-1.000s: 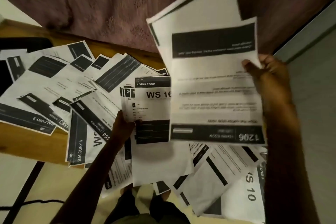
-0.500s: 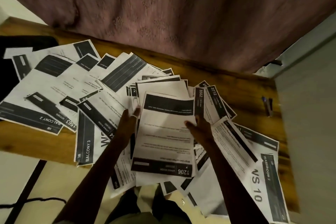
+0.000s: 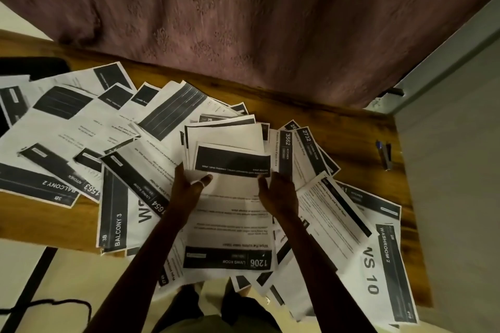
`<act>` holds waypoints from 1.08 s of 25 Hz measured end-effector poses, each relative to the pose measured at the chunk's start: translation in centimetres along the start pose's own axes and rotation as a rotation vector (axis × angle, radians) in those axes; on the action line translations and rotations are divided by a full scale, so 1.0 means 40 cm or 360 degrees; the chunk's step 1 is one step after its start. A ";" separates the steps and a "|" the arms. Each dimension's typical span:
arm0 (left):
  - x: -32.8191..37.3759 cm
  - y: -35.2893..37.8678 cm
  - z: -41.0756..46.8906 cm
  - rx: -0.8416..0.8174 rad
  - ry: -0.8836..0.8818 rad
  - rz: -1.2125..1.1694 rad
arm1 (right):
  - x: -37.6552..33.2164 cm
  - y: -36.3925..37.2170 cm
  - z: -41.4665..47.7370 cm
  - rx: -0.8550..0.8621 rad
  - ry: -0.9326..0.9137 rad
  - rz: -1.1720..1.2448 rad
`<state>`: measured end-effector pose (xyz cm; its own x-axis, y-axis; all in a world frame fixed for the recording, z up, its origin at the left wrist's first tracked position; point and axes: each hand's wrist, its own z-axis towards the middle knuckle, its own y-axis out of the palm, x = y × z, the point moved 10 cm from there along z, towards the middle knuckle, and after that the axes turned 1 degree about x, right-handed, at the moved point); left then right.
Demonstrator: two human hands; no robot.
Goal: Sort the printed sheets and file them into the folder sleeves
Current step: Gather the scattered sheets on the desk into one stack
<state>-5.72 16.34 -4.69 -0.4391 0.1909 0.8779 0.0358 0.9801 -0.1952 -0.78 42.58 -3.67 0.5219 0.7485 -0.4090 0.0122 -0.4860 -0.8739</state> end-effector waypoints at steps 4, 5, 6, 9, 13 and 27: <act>0.010 0.016 0.005 -0.0128 0.0083 0.0170 | 0.026 0.000 0.001 -0.0081 -0.0219 0.0135; 0.015 0.018 0.001 -0.0151 0.0102 0.0174 | 0.056 -0.021 0.000 -0.0036 -0.0198 0.0171; 0.015 0.020 0.002 -0.0182 0.0120 0.0165 | 0.102 -0.052 0.001 0.0068 -0.0131 0.0155; 0.016 0.036 -0.006 -0.0277 0.0141 0.0120 | 0.315 -0.181 -0.029 0.0423 0.0263 -0.0167; 0.024 0.076 -0.006 -0.0352 0.0175 0.0159 | 0.543 -0.266 -0.150 0.0431 0.0950 -0.0116; 0.011 0.103 0.002 -0.0293 0.0087 0.0321 | 0.498 -0.244 -0.147 0.0641 0.0729 0.0770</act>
<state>-5.84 20.45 -5.12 -0.3575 0.3811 0.8526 0.2821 0.9144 -0.2904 14.50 59.62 -1.74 0.6918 0.1911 -0.6964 -0.5718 -0.4442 -0.6898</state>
